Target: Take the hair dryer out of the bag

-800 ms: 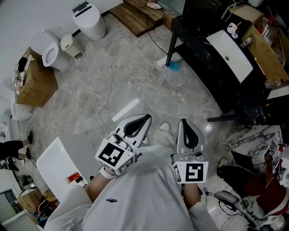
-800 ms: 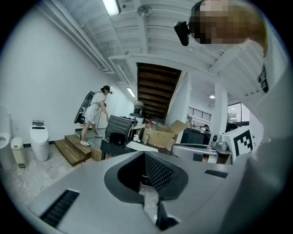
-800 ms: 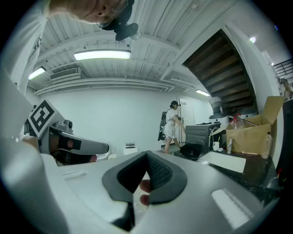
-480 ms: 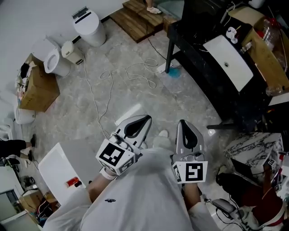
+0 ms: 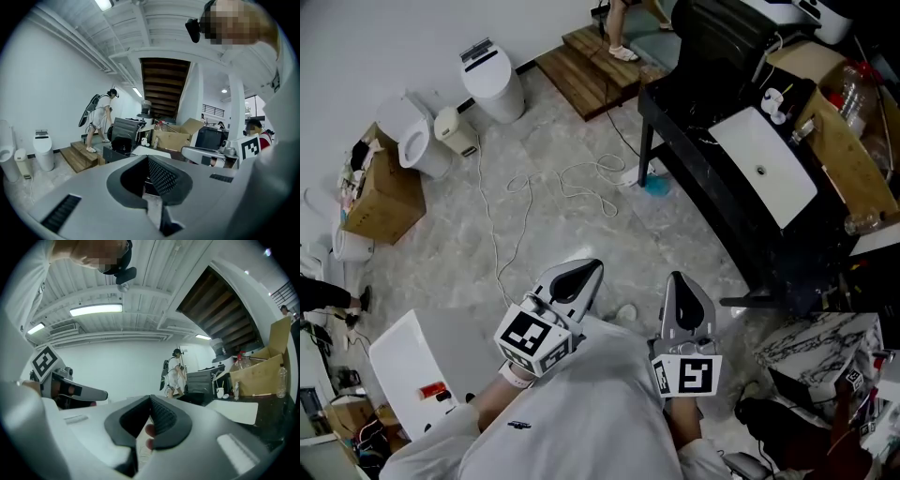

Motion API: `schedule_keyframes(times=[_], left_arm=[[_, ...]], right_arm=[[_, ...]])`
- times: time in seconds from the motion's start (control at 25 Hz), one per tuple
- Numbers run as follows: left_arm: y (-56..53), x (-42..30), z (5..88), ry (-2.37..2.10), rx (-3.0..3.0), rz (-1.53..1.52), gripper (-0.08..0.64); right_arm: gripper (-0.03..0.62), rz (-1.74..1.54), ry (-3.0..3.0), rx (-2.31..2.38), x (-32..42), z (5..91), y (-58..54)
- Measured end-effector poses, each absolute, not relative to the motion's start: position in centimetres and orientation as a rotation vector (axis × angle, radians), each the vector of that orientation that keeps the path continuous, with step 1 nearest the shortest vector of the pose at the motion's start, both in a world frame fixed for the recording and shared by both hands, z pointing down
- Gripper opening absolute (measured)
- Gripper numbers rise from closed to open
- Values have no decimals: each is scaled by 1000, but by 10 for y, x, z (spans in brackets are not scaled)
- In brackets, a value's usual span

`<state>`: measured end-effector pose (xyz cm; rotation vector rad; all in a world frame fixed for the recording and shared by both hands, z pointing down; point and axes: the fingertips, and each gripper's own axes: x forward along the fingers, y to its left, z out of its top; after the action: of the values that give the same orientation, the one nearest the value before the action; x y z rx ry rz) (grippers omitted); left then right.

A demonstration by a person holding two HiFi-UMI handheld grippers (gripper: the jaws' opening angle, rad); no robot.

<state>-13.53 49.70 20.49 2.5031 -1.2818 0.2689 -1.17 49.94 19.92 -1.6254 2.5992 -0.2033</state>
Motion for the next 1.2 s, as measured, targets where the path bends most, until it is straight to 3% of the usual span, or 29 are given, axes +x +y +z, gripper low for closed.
schedule_keyframes(times=[0.56,0.6,0.64,1.2], left_arm=[[427,-99,223,-1150,2528,250,8],[415,-96,225,-1133,2532,240,8],[403,-93,228,-1117,2535,235,8],[183,-102,228,-985,2558,214,8]], right_arm=[[11,-300,2547,-1695,10,210,452],[33,-294,2553,-1699,11,209,443],[57,-290,2554,-1708,12,209,434],[55,-354,2502,-1816,-6,205,225]])
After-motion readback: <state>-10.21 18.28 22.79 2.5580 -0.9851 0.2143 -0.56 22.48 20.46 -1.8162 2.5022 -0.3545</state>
